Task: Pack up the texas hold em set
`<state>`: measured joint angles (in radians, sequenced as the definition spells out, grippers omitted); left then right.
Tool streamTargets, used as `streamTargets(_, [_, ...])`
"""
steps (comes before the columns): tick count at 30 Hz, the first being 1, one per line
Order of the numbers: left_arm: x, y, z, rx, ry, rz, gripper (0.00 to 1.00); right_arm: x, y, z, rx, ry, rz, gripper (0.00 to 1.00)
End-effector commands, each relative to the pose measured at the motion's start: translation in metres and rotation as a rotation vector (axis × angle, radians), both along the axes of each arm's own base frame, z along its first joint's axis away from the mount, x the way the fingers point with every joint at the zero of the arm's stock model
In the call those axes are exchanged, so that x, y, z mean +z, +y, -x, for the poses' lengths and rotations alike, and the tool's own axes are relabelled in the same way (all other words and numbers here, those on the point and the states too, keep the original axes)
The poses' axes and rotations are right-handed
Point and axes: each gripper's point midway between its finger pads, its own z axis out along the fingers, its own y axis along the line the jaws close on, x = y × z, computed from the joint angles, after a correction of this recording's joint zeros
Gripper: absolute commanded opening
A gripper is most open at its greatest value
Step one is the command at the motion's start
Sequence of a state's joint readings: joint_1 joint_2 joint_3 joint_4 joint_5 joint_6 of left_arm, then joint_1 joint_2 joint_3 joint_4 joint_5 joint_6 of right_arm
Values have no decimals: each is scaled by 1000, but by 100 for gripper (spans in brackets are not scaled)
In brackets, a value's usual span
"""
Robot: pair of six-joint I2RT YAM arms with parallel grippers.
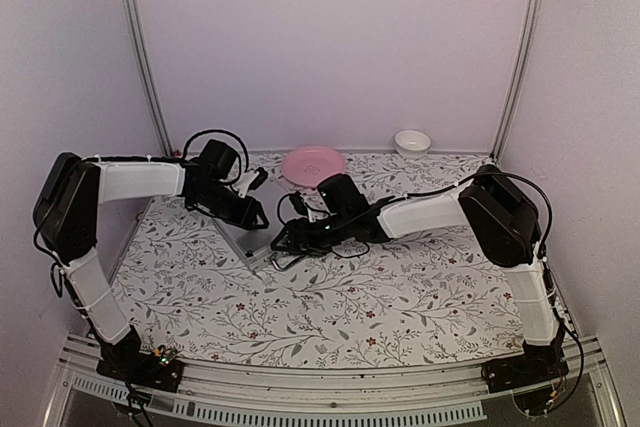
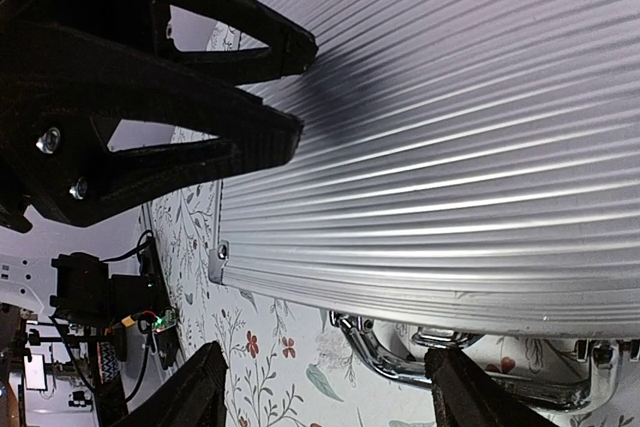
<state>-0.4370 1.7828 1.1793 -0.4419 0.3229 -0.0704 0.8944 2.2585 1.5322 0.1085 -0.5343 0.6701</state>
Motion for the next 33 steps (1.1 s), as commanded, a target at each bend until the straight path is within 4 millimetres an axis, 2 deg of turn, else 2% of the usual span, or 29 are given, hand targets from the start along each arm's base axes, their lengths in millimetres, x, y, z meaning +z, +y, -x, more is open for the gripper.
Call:
streamTargets(1, [-14,4,8,-7,41,-54,41,17,7,-8,-10,-49,-62,69])
streamTargets(23, [-15,4,8,-9,42,-55,41,46,7,-10,-20,-91,-110,68])
streamTargets(33, [-16,4,8,-9,44,-56,41,68,3,-11,-36,-134,-131,68])
